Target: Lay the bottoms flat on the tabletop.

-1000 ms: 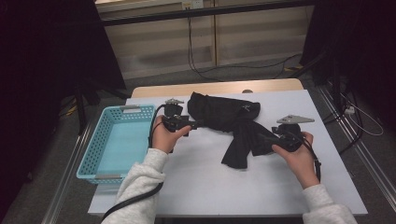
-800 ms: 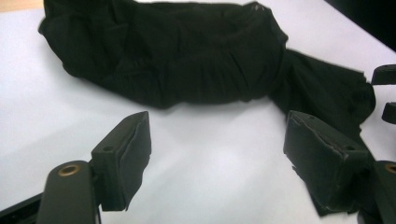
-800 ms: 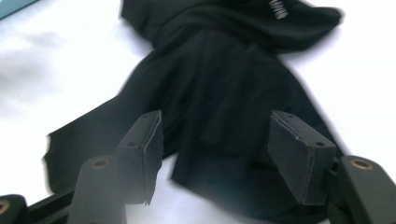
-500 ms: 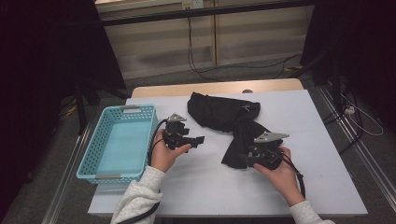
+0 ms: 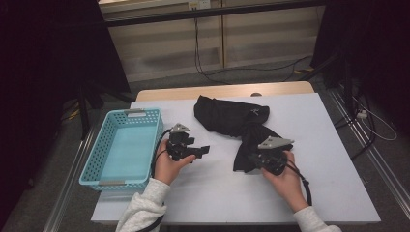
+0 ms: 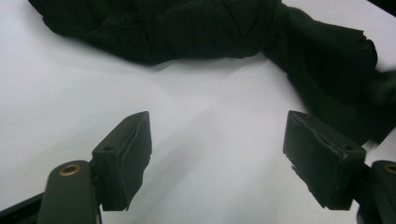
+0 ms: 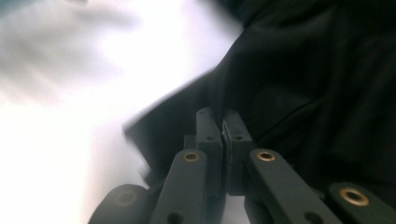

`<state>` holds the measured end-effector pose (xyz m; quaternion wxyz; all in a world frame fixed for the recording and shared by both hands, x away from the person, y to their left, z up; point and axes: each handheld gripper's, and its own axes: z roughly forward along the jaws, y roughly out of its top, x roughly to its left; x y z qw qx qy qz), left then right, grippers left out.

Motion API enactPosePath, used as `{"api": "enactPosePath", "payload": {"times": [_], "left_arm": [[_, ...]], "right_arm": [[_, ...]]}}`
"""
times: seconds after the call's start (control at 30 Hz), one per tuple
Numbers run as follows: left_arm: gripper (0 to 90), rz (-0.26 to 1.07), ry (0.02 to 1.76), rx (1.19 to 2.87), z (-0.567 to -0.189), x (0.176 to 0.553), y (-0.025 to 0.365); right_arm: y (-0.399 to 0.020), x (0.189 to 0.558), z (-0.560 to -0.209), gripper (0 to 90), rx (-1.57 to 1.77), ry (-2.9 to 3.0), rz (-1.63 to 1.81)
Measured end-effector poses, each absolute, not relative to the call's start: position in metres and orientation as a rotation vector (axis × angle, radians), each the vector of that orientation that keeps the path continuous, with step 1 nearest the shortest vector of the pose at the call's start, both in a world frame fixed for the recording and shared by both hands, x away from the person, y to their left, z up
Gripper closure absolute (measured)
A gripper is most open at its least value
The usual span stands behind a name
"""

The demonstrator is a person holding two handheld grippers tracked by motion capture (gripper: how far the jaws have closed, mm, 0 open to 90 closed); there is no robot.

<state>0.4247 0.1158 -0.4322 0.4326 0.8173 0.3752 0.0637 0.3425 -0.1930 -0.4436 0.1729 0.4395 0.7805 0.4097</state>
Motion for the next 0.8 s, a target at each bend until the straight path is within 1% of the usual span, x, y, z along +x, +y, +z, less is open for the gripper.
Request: {"api": "enactPosePath", "payload": {"times": [0.17,0.37,0.47,0.57,0.67,0.8], "left_arm": [[24.1,0.16,0.931,2.045,-0.434,0.426,0.116],[24.4,0.156,0.922,2.038,-0.432,0.425,0.117],[24.6,0.158,0.927,2.039,-0.432,0.424,0.118],[24.6,0.157,0.926,2.035,-0.432,0.425,0.119],[24.6,0.155,0.923,2.037,-0.433,0.425,0.119],[24.6,0.15,0.926,2.036,-0.433,0.425,0.12]], "right_arm": [[-0.231,0.346,-0.409,88.7,1.293,2.054,1.24],[-0.266,0.356,-0.382,88.7,1.304,1.993,1.122],[-0.285,0.365,-0.385,88.7,1.372,1.966,1.052],[-0.292,0.372,-0.399,88.8,1.418,1.985,1.004],[-0.287,0.373,-0.408,88.7,1.429,2.013,1.027],[-0.267,0.368,-0.414,87.8,1.366,2.078,1.014]]}}
